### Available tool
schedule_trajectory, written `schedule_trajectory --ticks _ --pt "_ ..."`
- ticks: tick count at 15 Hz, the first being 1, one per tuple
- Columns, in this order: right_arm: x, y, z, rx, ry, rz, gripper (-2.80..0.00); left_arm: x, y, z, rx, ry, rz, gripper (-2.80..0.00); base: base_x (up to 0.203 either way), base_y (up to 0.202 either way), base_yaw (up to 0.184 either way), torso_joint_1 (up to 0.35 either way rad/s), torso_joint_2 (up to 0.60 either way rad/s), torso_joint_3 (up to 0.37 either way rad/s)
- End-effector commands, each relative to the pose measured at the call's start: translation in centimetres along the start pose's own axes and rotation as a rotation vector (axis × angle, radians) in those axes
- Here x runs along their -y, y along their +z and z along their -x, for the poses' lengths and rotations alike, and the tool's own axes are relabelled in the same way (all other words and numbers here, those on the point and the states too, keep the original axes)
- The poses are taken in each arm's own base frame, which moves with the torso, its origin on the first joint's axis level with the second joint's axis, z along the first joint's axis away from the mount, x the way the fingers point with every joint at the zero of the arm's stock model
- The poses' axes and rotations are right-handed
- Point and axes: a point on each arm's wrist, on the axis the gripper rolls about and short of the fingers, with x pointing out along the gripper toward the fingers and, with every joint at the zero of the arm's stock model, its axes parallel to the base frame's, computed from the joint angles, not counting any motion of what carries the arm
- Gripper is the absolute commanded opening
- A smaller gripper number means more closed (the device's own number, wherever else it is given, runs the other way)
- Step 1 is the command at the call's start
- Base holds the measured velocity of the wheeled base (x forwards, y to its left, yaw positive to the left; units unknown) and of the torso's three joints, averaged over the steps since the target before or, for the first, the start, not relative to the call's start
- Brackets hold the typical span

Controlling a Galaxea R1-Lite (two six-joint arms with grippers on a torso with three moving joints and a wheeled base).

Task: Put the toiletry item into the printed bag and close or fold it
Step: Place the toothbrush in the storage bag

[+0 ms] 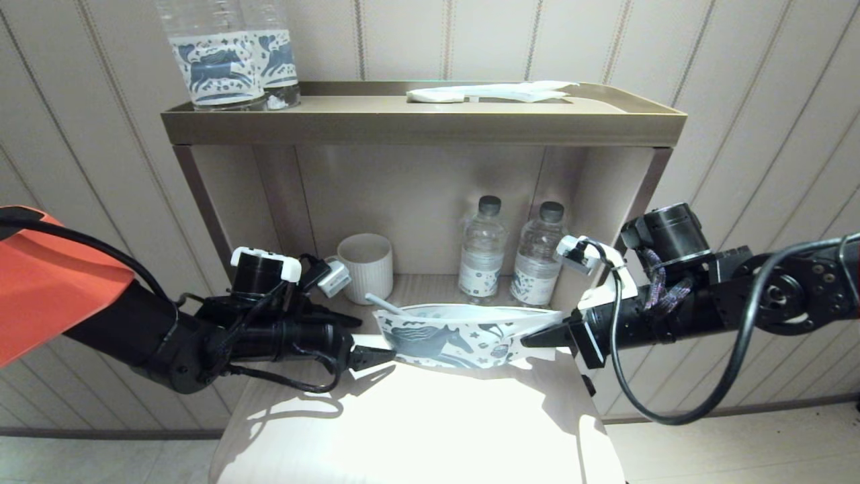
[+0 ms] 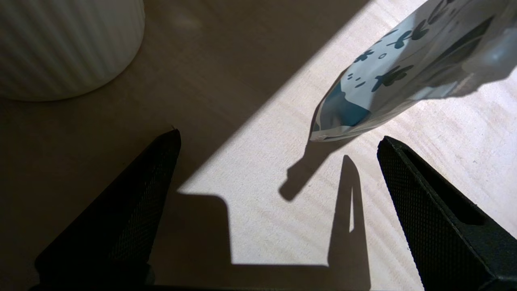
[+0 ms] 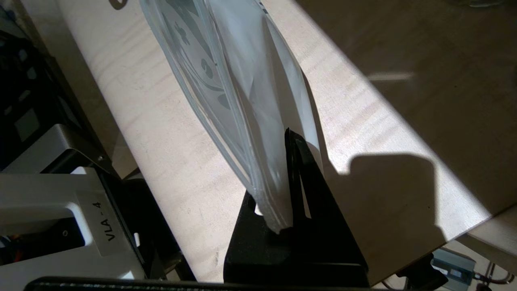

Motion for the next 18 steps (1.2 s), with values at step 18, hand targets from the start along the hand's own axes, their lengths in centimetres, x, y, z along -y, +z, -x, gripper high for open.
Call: schedule_trajectory --ticks 18 --pt "-3.1 -1.5 -2.8 -0.111 -0.184 0.208 -2.80 1.1 0.5 0.3 0.014 -0.026 -0.018 0.00 0.000 0.000 0.000 0.000 0.00 0.000"
